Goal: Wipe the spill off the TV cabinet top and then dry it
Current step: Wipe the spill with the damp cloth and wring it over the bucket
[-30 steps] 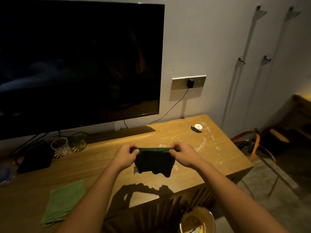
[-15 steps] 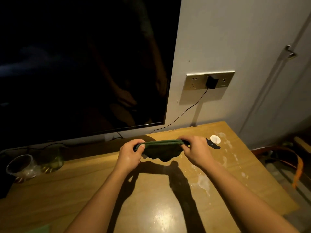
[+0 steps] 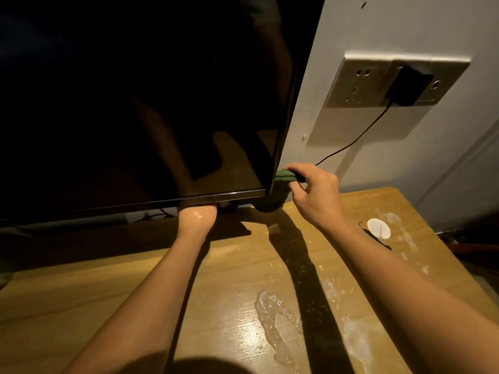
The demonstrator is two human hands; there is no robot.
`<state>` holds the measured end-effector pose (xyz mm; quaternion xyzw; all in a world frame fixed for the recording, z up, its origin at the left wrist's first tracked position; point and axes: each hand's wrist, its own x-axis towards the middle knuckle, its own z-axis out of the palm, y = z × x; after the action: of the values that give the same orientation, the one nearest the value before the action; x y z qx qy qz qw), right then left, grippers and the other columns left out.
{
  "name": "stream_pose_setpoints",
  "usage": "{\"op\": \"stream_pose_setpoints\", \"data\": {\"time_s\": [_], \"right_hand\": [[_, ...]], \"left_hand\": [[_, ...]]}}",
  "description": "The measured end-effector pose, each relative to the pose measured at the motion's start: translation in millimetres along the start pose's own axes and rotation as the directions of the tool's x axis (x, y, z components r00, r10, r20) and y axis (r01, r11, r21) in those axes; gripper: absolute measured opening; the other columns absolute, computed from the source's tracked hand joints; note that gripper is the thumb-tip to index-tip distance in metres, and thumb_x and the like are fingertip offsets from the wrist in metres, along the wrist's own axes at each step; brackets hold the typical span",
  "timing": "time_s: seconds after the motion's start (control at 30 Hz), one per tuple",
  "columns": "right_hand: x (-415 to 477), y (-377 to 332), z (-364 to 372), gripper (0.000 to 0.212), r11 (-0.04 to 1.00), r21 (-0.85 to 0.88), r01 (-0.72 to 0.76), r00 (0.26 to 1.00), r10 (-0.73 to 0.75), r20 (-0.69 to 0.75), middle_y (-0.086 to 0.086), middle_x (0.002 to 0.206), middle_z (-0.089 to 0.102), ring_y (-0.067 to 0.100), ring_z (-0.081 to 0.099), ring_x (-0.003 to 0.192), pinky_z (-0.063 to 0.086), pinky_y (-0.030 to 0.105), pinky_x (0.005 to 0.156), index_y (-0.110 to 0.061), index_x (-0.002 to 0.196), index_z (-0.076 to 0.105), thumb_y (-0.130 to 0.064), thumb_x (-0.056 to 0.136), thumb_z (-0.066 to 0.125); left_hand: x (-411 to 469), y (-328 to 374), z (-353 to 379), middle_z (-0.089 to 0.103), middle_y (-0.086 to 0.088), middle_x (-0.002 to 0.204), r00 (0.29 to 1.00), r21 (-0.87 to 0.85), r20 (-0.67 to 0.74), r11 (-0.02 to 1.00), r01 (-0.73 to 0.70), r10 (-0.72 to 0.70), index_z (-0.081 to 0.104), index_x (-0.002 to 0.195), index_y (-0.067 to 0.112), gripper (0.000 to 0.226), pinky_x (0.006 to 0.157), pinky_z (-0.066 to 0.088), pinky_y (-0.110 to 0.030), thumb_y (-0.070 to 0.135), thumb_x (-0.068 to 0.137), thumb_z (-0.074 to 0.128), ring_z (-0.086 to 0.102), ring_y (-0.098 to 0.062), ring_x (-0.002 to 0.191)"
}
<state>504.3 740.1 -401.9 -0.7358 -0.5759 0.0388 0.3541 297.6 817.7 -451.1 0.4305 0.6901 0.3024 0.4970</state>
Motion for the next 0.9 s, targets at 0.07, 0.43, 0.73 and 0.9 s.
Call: {"op": "stream_pose_setpoints", "data": {"time_s": [0.07,0.43,0.73,0.9], "right_hand": [[1,6,16,0.034,1.0,-0.013,-0.022,0.999,0.023,0.045,-0.003,0.116,0.067,0.003,0.053,0.103,0.042,0.02,0.091,-0.02,0.124,0.064,-0.012,0.091,0.064],[-35,37,65,0.047,0.939,-0.31,0.148,0.737,0.104,0.668,0.01,0.139,0.055,0.031,0.053,0.122,0.048,0.046,0.1,-0.03,0.143,0.04,-0.023,0.097,0.047],[-39,26,75,0.035,0.906,-0.316,0.282,0.76,-0.01,0.65,0.007,0.123,0.047,0.023,0.048,0.111,0.048,0.04,0.097,-0.014,0.123,0.065,-0.032,0.096,0.051],[-29,23,72,0.041,0.927,-0.285,0.245,0.756,0.001,0.654,0.012,0.123,0.06,0.03,0.055,0.113,0.047,0.041,0.095,-0.019,0.138,0.051,-0.023,0.097,0.048]], "left_hand": [[11,-11,-5,0.064,-0.019,0.12,0.998,0.113,0.013,0.991,-0.069,0.068,0.061,0.123,-0.001,0.038,0.089,0.046,-0.037,0.026,0.096,0.055,0.058,-0.037,0.114],[7,-86,-19,0.064,0.003,0.094,0.777,0.588,0.41,0.513,-0.625,0.477,0.056,0.121,0.025,0.024,0.064,0.044,-0.029,0.031,0.101,0.044,0.06,-0.014,0.083],[-1,-75,-10,0.052,0.012,0.143,0.612,0.609,0.631,0.185,-0.771,0.476,0.045,0.142,0.033,0.045,0.104,0.046,-0.039,0.036,0.097,0.049,0.044,-0.014,0.135],[7,-76,-14,0.059,0.007,0.136,0.649,0.63,0.606,0.222,-0.744,0.46,0.047,0.14,0.033,0.041,0.093,0.049,-0.038,0.039,0.099,0.045,0.054,-0.016,0.123]]}}
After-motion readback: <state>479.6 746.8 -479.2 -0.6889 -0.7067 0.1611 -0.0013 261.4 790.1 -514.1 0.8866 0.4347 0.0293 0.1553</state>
